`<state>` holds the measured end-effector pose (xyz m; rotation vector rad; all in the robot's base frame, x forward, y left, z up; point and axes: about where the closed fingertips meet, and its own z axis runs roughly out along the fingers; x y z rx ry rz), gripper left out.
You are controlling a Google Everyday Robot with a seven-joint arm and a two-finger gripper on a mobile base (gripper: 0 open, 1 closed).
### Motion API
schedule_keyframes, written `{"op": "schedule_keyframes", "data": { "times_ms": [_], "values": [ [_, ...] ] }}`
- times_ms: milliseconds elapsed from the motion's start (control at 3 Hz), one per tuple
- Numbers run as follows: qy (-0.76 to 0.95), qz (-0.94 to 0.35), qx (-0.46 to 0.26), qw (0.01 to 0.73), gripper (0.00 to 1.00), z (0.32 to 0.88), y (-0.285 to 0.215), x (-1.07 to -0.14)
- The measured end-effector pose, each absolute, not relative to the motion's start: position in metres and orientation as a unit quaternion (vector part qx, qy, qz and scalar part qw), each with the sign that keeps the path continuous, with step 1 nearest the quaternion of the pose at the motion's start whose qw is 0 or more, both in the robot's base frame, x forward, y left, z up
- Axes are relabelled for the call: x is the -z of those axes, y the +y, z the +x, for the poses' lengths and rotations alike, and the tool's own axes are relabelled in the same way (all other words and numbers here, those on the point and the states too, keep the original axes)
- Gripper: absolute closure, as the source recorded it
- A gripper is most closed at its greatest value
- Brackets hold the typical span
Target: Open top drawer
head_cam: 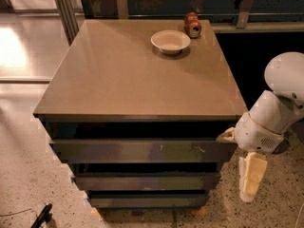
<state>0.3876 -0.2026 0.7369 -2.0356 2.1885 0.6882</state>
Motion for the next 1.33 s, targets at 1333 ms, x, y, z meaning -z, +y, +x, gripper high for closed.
{"op": "schedule_keyframes", "data": {
  "times_ms": [1333],
  "values": [
    [0.691,-0.680,-0.243,0.028,0.00,0.413,-0.175,-0.722]
  ]
}}
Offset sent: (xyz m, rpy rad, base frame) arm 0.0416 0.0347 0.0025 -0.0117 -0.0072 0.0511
